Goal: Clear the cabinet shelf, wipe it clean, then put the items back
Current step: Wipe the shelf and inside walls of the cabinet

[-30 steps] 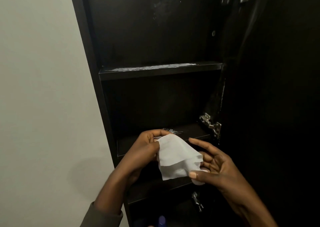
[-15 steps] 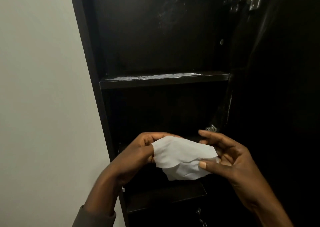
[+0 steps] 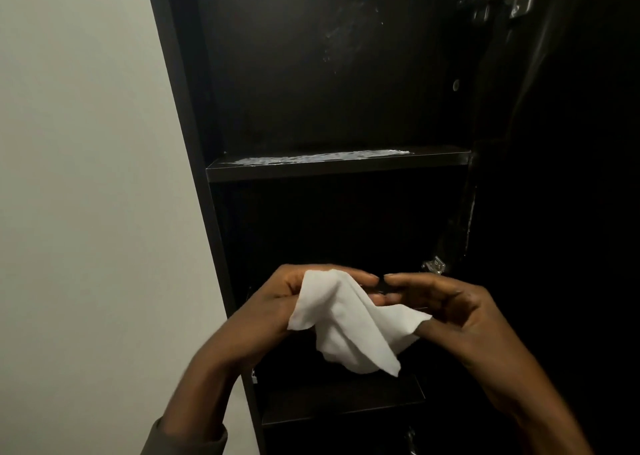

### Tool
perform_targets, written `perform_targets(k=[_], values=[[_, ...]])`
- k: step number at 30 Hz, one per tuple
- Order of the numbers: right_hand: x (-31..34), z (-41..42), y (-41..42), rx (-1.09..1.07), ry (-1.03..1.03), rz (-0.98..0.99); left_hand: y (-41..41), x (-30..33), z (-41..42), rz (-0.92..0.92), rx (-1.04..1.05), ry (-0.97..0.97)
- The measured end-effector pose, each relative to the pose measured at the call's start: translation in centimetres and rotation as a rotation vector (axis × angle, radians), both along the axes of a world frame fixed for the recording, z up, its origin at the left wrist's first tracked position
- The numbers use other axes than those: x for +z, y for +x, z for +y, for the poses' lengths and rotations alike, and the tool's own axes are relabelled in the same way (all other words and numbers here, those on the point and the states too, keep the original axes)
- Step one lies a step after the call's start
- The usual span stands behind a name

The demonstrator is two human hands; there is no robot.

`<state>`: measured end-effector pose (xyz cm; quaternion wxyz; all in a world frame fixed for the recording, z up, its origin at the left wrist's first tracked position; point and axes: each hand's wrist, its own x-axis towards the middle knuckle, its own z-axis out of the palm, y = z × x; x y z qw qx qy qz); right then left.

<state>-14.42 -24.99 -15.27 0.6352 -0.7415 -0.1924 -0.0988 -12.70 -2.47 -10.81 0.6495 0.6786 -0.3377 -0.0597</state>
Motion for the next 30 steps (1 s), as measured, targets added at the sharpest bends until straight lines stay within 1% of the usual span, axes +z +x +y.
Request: perform_targets(k=[2,5,8,10,15,17,19,21,22,24,26,30], values=[[0.0,0.5,0.0,-0.016,0.033,-0.074,0.3,-0.2,-0.2,-0.058,0.065,0.000],[0.0,1.1,0.1,-0.070,0.116,-0.185,0.9,-0.5,-0.2,-0.212,0.156,0.046],[-0.1,1.5,0.4,-0.074,0.185,-0.219,1.1,-0.7,0.2,-0.318,0.243,0.066],[-0.1,1.7,0.8,-0.058,0.200,-0.230,1.1,-0.9,0.4,-0.350,0.283,0.055],[-0.4,2.6,1.2,0.009,0.201,-0.299,1.2,-1.2,0.6,-0.329,0.371,0.053],[-0.2,2.8,1.2,-0.012,0.273,-0.259,1.2,-1.1,0.6,-0.336,0.386,0.045],[0.0,3.0,1.2,-0.030,0.405,-0.103,1.0,-0.9,0.7,-0.363,0.362,0.035],[0.1,3.3,1.4,0.029,0.486,0.036,0.9,-0.7,0.7,-0.397,0.343,0.031],[0.1,3.5,1.4,0.054,0.510,0.074,0.8,-0.6,0.7,-0.411,0.339,0.028],[0.3,3.8,1.3,0.078,0.534,0.096,0.8,-0.5,0.8,-0.414,0.319,0.017],[0.5,4.0,1.2,0.069,0.525,0.078,0.9,-0.4,0.9,-0.404,0.299,0.008],[0.2,3.6,1.1,0.129,0.435,0.056,0.8,-0.4,1.2,-0.403,0.304,0.027]])
